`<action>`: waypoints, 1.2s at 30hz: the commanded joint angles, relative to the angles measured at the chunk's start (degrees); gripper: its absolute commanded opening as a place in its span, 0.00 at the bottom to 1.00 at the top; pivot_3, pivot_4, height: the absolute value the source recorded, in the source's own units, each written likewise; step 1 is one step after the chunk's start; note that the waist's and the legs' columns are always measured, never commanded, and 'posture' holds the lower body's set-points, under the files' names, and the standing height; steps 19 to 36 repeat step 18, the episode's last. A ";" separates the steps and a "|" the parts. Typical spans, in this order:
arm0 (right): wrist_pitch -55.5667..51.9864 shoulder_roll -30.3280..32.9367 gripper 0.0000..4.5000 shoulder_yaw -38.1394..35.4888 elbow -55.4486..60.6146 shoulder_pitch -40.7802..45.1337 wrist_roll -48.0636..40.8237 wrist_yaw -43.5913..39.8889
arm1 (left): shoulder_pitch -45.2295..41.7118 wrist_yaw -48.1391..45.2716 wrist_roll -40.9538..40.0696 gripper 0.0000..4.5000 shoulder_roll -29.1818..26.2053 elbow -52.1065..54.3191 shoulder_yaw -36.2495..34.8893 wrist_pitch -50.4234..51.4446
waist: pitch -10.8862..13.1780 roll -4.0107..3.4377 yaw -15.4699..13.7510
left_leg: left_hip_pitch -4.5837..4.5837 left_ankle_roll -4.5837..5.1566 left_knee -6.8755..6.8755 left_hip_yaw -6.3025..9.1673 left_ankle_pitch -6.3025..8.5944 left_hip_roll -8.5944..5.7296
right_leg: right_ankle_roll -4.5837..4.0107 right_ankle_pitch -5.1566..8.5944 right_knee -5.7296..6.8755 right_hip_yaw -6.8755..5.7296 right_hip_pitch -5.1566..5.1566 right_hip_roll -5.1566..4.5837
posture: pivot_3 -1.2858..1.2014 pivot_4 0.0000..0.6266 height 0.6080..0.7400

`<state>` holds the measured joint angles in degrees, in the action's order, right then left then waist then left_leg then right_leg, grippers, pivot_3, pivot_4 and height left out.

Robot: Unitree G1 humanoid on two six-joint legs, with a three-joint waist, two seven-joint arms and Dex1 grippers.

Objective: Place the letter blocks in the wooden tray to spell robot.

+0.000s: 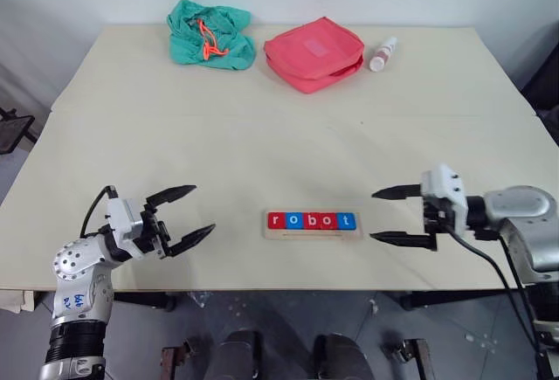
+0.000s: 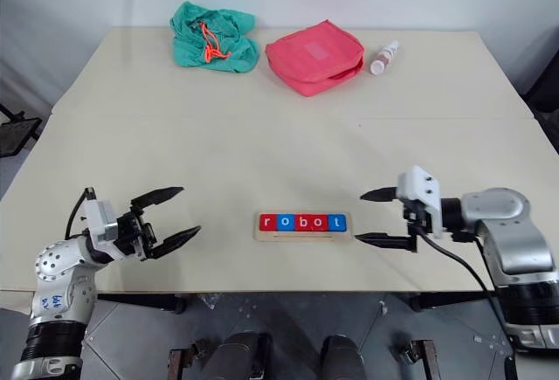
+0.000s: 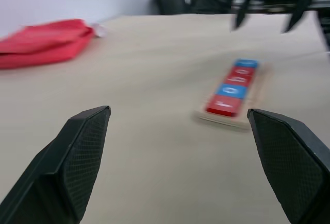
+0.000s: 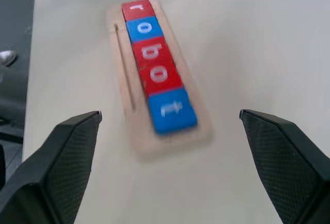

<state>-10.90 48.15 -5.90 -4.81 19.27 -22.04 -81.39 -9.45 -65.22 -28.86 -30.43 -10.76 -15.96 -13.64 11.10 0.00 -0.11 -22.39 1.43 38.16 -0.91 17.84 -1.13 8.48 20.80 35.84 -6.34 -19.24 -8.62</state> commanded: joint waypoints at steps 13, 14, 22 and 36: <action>20.76 4.33 1.00 0.95 -31.23 5.05 -17.40 -11.11 | -2.38 -5.32 -6.79 1.00 -1.81 -5.18 -5.48 1.22 | 0.01 -0.01 -0.02 | 0.04 0.00 0.09 0.03 0.00 0.04 | 0.00 0.00 0.00 -0.11 0.10 -0.01 | 0.52 0.24 1.00; 21.48 4.96 1.00 2.29 -31.97 5.09 -18.01 -11.11 | -2.63 -5.39 -6.85 1.00 -1.63 -5.47 -5.41 1.32 | 0.01 -0.01 -0.03 | 0.04 0.00 0.10 0.08 0.00 0.03 | 0.00 0.00 -0.01 -0.14 0.15 -0.01 | 0.52 0.24 1.00; 23.02 6.50 1.00 6.25 -33.86 6.41 -20.62 -11.11 | -3.75 -7.18 -7.30 1.00 -1.15 -6.80 -4.96 1.47 | 0.01 -0.01 0.20 | 0.06 0.00 0.08 0.10 0.00 0.04 | 0.00 0.00 -0.08 -0.24 0.22 -0.01 | 0.52 0.24 1.00; 23.02 6.50 1.00 6.25 -33.86 6.41 -20.62 -11.11 | -3.75 -7.18 -7.30 1.00 -1.15 -6.80 -4.96 1.47 | 0.01 -0.01 0.20 | 0.06 0.00 0.08 0.10 0.00 0.04 | 0.00 0.00 -0.08 -0.24 0.22 -0.01 | 0.52 0.24 1.00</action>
